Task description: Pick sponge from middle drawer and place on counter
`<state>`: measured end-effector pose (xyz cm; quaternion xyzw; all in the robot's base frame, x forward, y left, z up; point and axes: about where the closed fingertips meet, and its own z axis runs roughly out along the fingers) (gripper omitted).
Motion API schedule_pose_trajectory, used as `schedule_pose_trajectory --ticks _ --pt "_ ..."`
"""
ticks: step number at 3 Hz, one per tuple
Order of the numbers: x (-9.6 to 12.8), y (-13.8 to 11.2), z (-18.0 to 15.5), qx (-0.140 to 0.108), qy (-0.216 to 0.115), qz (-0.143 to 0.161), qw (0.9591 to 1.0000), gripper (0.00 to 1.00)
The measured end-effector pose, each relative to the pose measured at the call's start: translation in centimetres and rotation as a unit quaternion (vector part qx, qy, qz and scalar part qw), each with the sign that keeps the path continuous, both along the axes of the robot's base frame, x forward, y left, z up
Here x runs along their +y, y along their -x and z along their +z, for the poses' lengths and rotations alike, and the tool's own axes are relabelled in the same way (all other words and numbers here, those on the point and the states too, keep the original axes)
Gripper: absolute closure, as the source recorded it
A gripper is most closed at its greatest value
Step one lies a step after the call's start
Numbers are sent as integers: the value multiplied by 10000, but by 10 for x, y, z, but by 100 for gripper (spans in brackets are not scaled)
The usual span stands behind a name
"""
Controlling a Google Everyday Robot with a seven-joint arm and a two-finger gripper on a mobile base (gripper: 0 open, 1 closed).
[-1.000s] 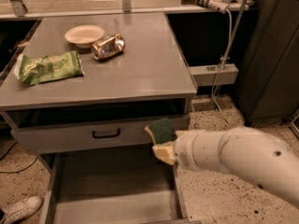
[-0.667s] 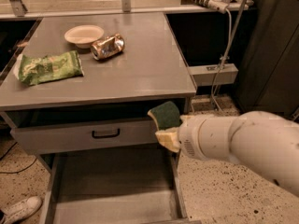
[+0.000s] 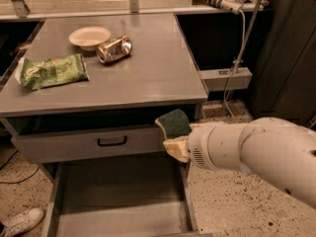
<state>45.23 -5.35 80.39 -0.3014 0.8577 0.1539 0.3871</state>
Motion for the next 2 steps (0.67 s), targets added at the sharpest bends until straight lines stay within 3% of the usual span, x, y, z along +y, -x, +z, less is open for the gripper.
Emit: schedule_pose_trajectory --ticks 2 --pt "-17 -46 47 -246 130 -152 9995 100"
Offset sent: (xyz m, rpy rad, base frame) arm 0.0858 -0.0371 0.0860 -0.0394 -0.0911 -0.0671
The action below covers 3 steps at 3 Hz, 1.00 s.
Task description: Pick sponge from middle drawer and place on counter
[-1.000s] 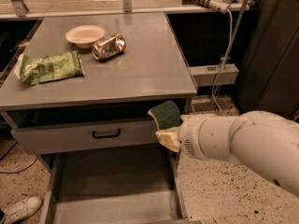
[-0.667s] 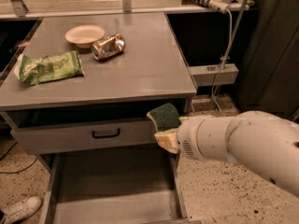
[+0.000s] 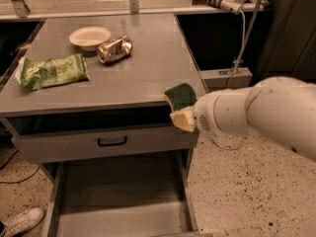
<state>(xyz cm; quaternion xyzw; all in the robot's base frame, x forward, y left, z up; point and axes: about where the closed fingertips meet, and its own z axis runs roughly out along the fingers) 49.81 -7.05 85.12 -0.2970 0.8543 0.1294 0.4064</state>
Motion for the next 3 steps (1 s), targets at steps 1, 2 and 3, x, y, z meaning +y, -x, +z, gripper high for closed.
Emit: schedule_pose_trajectory --ticks 1,2,3 --pt "-5 -25 34 -219 151 -35 9996 100" --pt "-4 -28 39 -273 169 -23 9995 100" --pt "2 -36 42 -189 184 21 9996 100"
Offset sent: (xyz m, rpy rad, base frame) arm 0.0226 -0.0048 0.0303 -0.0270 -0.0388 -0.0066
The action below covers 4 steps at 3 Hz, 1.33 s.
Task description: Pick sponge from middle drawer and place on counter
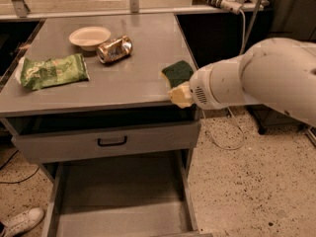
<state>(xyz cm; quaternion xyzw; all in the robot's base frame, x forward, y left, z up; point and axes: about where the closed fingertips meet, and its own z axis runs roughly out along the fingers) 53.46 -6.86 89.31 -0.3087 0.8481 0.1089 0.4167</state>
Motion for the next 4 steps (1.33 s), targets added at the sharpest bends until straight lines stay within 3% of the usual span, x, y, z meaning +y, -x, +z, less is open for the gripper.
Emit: schedule_pose_trajectory --ticks 2,4 --pt "38 -47 31 -18 -50 379 9993 100" --pt "91 -77 20 153 262 950 9950 100"
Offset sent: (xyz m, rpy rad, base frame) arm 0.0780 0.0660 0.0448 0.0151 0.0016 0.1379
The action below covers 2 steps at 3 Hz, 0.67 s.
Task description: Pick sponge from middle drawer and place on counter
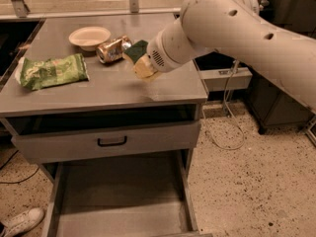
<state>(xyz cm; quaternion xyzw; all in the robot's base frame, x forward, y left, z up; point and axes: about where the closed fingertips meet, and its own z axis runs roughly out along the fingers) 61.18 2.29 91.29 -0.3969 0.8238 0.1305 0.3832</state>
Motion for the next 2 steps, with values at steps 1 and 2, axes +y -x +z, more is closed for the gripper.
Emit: schedule_pose_trajectory --ticks 1,2 --pt "26 -9 -11 104 75 287 9995 100" --pt "52 -19 -28 196 -14 538 9984 100"
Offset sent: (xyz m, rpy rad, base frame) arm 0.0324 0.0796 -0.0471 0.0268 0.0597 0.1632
